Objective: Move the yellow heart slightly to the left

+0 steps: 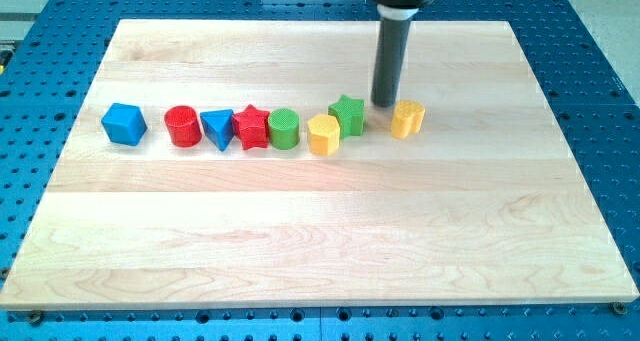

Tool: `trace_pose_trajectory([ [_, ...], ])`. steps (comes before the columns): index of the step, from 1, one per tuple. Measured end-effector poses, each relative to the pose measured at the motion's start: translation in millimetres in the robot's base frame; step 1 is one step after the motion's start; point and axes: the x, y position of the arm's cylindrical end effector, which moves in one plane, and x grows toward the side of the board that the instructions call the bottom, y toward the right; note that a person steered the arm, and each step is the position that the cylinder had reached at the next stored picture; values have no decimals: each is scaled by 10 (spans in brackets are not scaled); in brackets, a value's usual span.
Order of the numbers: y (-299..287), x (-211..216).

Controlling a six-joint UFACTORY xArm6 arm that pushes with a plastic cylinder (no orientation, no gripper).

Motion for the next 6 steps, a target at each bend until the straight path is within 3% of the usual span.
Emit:
trace_pose_trajectory([
  [3,71,0],
  [5,467,495],
  [6,233,688],
])
